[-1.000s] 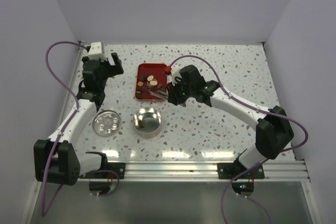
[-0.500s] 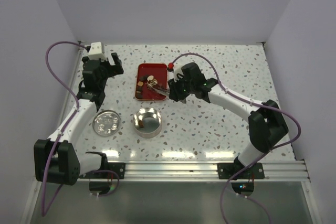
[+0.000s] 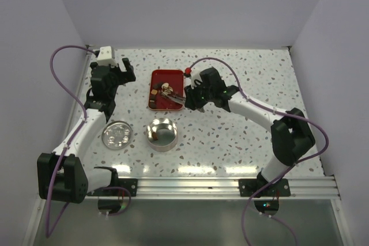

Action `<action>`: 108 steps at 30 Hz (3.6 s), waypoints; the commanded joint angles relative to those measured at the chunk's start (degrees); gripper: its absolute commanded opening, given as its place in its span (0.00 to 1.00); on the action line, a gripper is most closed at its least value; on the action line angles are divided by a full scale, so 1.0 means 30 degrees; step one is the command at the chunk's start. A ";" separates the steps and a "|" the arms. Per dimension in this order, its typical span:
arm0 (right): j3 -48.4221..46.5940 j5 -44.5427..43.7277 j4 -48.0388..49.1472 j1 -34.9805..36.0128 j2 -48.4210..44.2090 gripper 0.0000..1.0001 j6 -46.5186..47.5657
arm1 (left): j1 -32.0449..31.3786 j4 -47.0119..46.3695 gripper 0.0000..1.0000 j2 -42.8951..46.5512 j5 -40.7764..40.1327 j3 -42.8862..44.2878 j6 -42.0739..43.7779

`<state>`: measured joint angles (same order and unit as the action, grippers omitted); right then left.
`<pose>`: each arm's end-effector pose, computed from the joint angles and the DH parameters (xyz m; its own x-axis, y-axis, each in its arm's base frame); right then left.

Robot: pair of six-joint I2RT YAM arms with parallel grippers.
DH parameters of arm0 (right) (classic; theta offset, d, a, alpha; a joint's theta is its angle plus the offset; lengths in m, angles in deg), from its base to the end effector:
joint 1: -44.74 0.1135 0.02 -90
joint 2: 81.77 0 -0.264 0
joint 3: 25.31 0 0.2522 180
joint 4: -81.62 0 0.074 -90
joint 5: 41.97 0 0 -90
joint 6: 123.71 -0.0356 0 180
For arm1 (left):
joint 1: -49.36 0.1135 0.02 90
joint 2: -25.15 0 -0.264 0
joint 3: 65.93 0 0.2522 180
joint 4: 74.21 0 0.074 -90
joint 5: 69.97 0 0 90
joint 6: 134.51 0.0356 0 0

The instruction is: Pack the chocolate

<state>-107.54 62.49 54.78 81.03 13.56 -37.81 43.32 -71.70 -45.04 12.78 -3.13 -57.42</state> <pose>0.2957 0.2281 0.2496 -0.5681 -0.3313 -0.7533 -0.6886 0.6926 0.2147 0.2872 -0.0259 0.3106 -0.1624 -0.2057 -0.9651 -0.0570 0.9784 -0.1989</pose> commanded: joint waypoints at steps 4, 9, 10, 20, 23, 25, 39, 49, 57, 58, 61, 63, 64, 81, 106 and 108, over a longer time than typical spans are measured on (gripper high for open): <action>-0.0498 0.0131 0.1196 -0.0525 0.0216 0.38 -0.0216 | -0.0066 -0.0588 1.00 -0.0128 0.0042 0.0178 -0.0063; -0.0557 0.0746 0.1138 -0.0643 0.0391 0.38 -0.0158 | -0.0066 -0.0616 1.00 -0.0128 0.0042 0.0149 -0.0063; -0.0499 0.0834 0.1167 -0.0643 0.0392 0.38 -0.0215 | -0.0066 -0.0617 1.00 -0.0128 0.0042 0.0149 -0.0063; 0.0322 0.1450 0.1607 -0.0643 -0.0047 0.38 -0.0802 | -0.0066 -0.0646 1.00 -0.0245 0.0130 0.0178 -0.0122; 0.0235 0.1333 0.1549 -0.0671 -0.0165 0.38 -0.0773 | -0.0066 -0.0675 1.00 -0.0245 0.0159 0.0178 -0.0151; 0.0118 0.1304 0.1490 -0.0643 -0.0136 0.38 -0.0714 | -0.0066 -0.0675 1.00 -0.0303 0.0159 0.0178 -0.0180; 0.0438 0.1803 0.0845 -0.0584 -0.0223 0.38 -0.0597 | -0.0066 -0.0734 1.00 -0.0362 0.0277 0.0120 -0.0210; 0.0733 0.1713 0.0962 -0.0584 -0.0223 0.38 -0.0626 | -0.0066 -0.0675 1.00 -0.0333 0.0248 0.0178 -0.0210; 0.0703 0.1713 0.0932 -0.0496 -0.0691 0.39 -0.0713 | -0.0066 -0.0675 1.00 -0.0303 0.0189 0.0090 -0.0239; 0.0761 0.1772 0.1078 -0.0467 -0.0779 0.40 -0.0772 | -0.0066 -0.0646 1.00 -0.0303 0.0189 0.0090 -0.0239; 0.0791 0.1890 0.1226 -0.0467 -0.0839 0.40 -0.0977 | -0.0066 -0.0646 1.00 -0.0274 0.0189 0.0090 -0.0239; 0.0762 0.1744 0.1226 -0.0438 -0.0694 0.40 -0.0949 | -0.0066 -0.0646 1.00 -0.0245 0.0189 0.0119 -0.0210; 0.0733 0.1772 0.1226 -0.0496 -0.0605 0.39 -0.0919 | -0.0066 -0.0646 1.00 -0.0245 0.0160 0.0090 -0.0239; 0.0410 0.1451 0.1050 -0.0057 0.0274 0.39 -0.0773 | -0.0066 -0.0617 1.00 -0.0186 0.0189 0.0119 -0.0239; -0.0116 0.0835 0.0232 0.0060 -0.0456 0.20 -0.0627 | -0.0066 -0.0558 1.00 -0.0069 0.0101 0.0149 -0.0181; -0.0175 0.0777 -0.0033 0.0060 -0.0982 0.20 -0.0481 | -0.0066 -0.0558 1.00 -0.0069 0.0101 0.0120 -0.0209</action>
<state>-105.35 64.56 54.93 81.08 15.05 -39.93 43.32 -71.72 -46.02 12.85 -3.13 -57.44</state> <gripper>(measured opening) 0.320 0.997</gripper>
